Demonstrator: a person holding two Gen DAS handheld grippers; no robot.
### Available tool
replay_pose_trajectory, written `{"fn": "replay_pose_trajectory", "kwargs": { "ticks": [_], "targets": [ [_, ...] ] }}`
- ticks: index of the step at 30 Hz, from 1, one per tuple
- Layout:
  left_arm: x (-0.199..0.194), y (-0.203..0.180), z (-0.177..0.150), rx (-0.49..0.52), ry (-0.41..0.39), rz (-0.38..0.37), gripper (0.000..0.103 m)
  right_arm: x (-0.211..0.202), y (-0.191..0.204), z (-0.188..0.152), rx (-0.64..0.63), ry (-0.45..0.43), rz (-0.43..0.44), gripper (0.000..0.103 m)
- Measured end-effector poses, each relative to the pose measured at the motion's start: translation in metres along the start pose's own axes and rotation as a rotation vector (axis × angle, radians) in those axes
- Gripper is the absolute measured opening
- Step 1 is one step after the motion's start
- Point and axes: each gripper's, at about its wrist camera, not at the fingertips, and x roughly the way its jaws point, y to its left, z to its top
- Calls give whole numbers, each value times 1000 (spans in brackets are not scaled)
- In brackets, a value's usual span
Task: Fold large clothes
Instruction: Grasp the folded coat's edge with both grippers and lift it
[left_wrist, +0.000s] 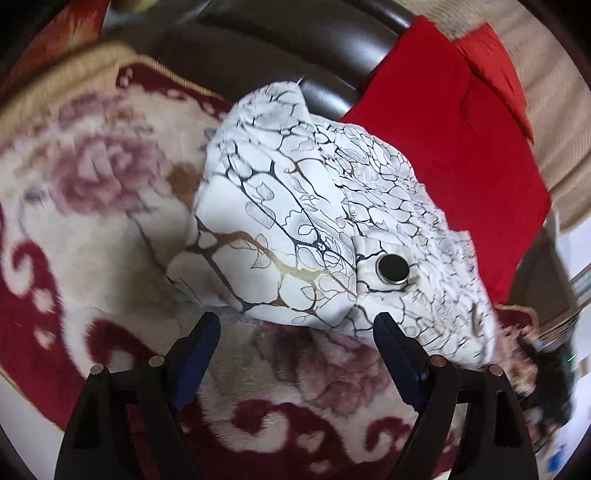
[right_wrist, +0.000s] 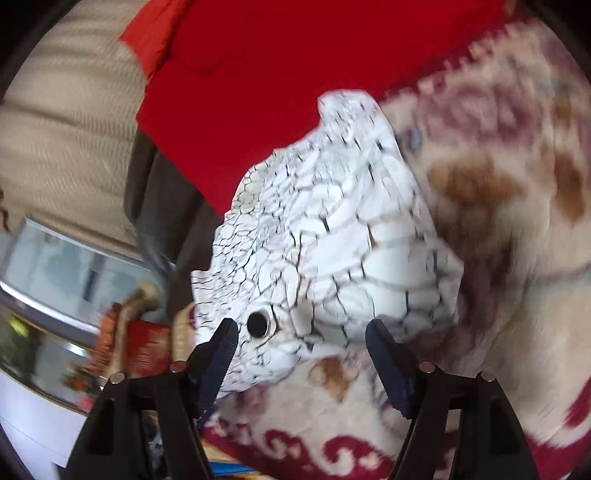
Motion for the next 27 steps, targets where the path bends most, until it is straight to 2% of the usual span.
{"fn": "replay_pose_trajectory", "kwargs": {
  "ticks": [6, 13, 16, 21, 24, 27],
  "targets": [
    [27, 17, 8, -191, 59, -157, 86, 18, -26, -7, 164, 69, 80, 77],
    [42, 27, 20, -364, -8, -227, 85, 39, -41, 0, 244, 80, 72, 76],
    [45, 18, 22, -376, -63, -235, 84, 38, -46, 7, 266, 27, 98, 76],
    [47, -1, 31, -332, -122, -237, 84, 40, -46, 21, 282, -55, 144, 77],
    [44, 3, 28, -313, -107, -217, 84, 42, -34, 23, 210, -89, 126, 77],
    [53, 9, 30, -337, -70, -209, 84, 43, -31, 23, 190, -66, 123, 77]
  ]
}}
